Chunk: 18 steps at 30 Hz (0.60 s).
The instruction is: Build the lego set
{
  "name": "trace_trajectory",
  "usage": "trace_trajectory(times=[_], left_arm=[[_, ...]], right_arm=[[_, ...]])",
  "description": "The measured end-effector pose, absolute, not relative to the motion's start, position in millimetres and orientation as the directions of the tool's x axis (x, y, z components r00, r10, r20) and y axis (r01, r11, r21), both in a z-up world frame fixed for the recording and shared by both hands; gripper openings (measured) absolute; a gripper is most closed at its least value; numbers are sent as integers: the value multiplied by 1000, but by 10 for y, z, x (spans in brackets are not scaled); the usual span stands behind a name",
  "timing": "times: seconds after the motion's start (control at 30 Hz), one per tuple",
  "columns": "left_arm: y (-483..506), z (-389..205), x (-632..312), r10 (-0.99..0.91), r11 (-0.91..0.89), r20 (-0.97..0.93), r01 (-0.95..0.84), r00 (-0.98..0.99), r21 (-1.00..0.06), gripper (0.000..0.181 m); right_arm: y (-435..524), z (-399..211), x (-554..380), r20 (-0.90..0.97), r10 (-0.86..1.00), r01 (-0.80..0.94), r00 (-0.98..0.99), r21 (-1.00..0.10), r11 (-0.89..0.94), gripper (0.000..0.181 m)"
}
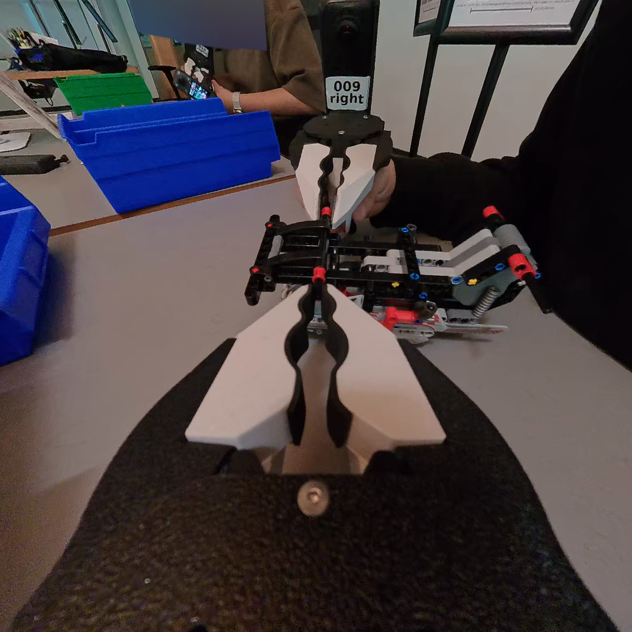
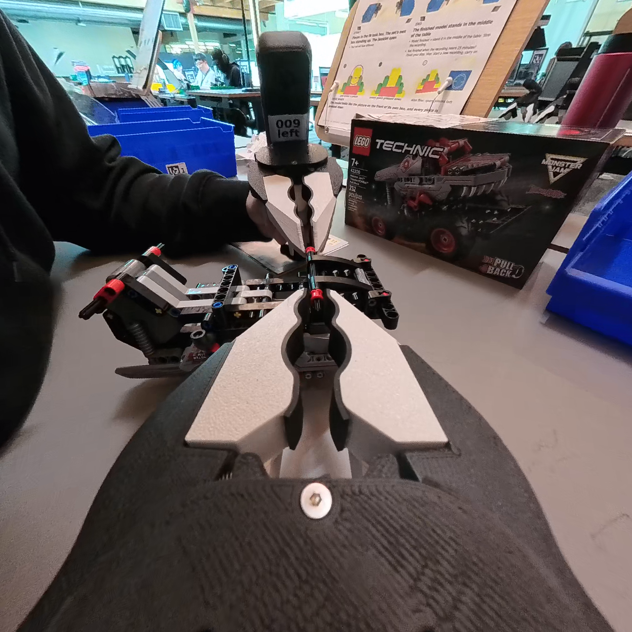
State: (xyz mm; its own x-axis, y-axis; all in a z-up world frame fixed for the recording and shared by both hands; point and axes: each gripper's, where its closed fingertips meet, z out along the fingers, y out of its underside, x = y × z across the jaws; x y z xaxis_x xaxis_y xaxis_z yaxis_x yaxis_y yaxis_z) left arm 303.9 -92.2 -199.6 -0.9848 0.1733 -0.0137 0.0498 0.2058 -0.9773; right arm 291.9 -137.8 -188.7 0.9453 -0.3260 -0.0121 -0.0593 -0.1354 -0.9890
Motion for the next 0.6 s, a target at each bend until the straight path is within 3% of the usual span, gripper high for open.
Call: trace_trajectory(times=[0.03,0.6], left_arm=[[-924,-1995,3035,175,203,-13,49,-984,-978,0],[-925,-2001,3036,176,219,-48,86,-983,-972,1]], right_arm=[[-1377,-1888,2914,-17,-321,-63,947,-989,-134,6],[-1376,-1889,2909,-9,-321,-56,947,-989,-137,6]])
